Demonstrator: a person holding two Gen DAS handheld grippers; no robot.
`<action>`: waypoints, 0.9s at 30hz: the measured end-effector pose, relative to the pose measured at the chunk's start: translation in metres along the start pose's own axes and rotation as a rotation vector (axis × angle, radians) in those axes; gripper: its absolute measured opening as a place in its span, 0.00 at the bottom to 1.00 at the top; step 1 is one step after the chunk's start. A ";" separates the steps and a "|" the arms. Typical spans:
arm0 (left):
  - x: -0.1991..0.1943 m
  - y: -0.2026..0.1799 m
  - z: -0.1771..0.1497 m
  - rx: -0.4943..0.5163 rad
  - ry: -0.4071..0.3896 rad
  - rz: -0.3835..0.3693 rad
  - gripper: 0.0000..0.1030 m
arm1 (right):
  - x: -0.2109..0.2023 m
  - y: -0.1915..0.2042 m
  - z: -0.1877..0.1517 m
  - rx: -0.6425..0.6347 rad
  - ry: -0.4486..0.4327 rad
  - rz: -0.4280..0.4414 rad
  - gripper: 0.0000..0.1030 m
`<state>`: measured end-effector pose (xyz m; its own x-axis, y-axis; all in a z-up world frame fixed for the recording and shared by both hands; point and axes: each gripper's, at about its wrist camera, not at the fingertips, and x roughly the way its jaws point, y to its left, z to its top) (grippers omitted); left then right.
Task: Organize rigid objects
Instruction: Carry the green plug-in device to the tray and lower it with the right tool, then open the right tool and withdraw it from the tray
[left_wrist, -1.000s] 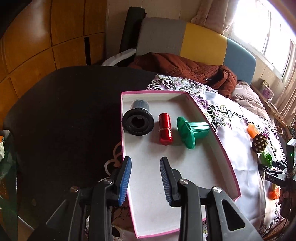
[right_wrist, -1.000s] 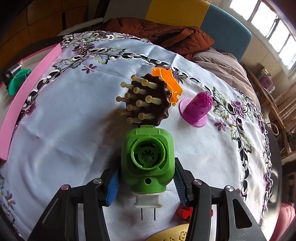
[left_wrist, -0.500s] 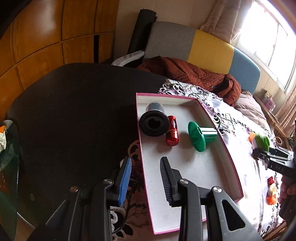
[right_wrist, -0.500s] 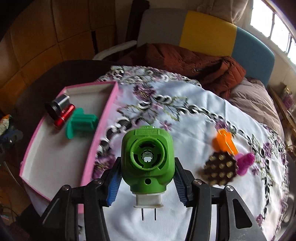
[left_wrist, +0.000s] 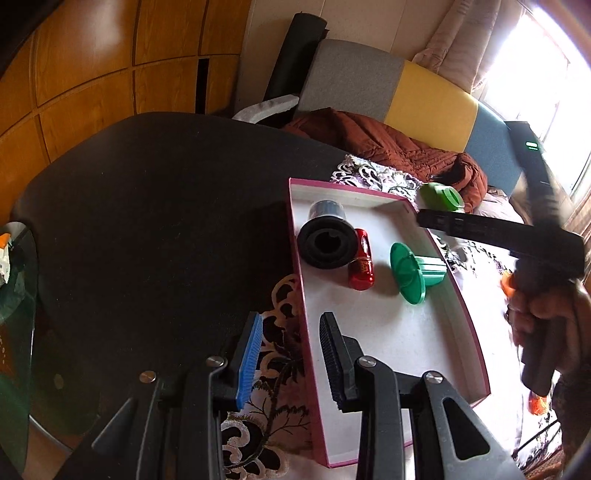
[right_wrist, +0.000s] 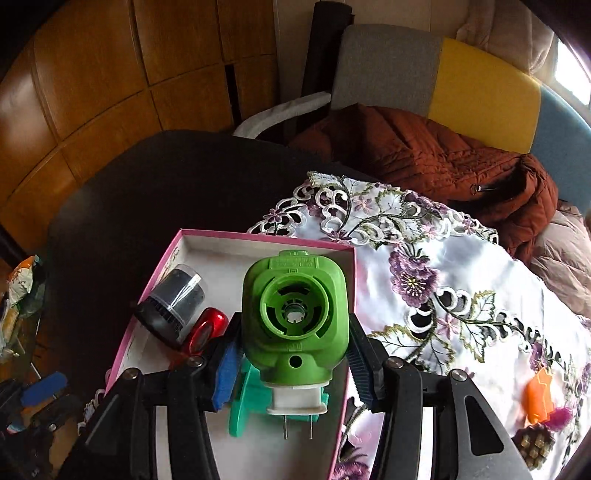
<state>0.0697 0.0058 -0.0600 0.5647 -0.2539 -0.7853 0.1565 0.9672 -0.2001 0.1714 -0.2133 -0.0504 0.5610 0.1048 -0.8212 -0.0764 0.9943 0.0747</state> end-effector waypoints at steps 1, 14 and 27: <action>0.001 0.001 0.000 -0.004 0.003 0.002 0.31 | 0.009 0.002 0.001 0.000 0.017 0.001 0.51; 0.007 -0.001 -0.004 -0.002 0.016 0.007 0.31 | 0.010 -0.006 -0.013 0.031 0.017 0.034 0.61; -0.009 -0.013 -0.007 0.040 -0.016 0.011 0.31 | -0.054 -0.020 -0.044 0.066 -0.104 0.008 0.75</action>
<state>0.0573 -0.0050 -0.0545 0.5794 -0.2436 -0.7778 0.1821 0.9689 -0.1678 0.1065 -0.2400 -0.0325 0.6431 0.1109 -0.7577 -0.0288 0.9923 0.1207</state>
